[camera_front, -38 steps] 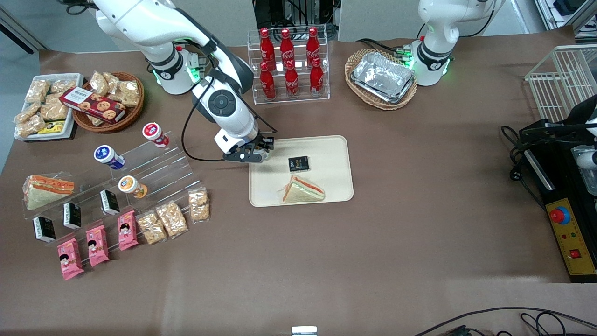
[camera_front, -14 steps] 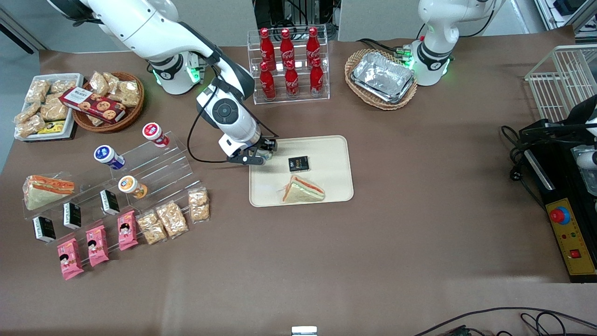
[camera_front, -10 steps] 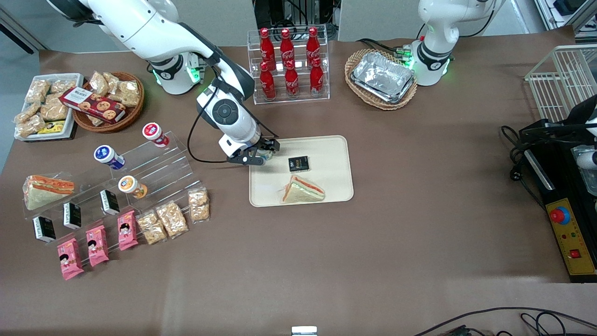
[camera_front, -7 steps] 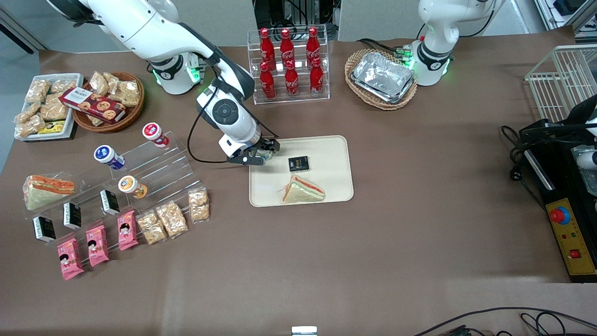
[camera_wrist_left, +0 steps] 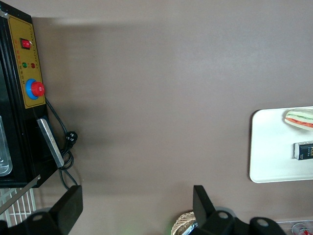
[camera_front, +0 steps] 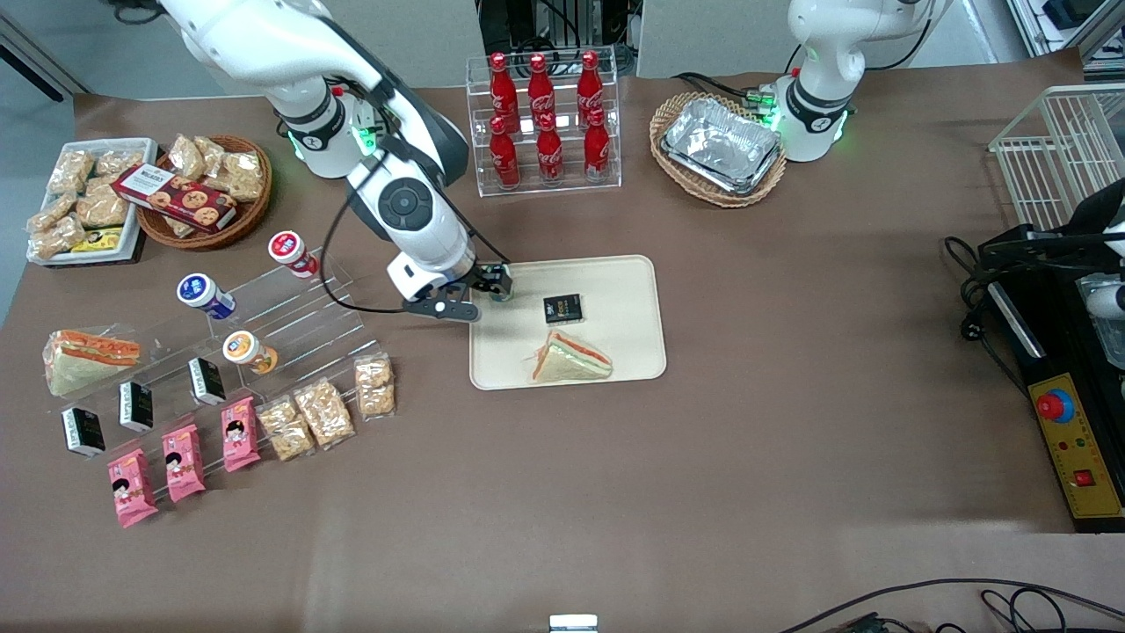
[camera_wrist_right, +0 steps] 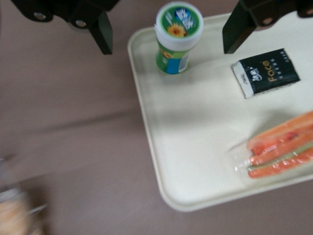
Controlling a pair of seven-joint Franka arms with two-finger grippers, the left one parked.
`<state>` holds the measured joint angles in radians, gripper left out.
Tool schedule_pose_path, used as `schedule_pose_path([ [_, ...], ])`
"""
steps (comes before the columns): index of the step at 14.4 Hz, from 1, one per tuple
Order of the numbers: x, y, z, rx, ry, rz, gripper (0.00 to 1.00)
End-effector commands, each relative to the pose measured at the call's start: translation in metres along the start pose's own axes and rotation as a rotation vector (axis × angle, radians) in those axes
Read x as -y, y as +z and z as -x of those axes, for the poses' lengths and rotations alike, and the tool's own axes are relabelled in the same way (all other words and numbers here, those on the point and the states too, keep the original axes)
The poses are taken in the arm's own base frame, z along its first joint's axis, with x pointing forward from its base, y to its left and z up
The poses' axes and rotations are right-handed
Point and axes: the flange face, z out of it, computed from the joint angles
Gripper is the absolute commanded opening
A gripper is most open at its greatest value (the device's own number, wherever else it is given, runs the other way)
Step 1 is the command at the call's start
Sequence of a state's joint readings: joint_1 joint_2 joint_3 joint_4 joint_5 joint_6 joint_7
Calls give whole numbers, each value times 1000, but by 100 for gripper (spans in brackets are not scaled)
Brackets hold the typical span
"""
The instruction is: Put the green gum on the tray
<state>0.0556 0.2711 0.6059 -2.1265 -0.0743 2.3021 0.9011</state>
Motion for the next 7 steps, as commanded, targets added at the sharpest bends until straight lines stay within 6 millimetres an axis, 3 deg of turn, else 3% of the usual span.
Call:
schedule_pose_path([
  [1, 4, -109, -28, 33, 1, 56, 100],
  [3, -19, -160, -57, 82, -13, 21, 100],
  [5, -58, -198, -84, 79, -27, 30, 100],
  [7, -102, -225, -99, 64, -75, 44, 100],
])
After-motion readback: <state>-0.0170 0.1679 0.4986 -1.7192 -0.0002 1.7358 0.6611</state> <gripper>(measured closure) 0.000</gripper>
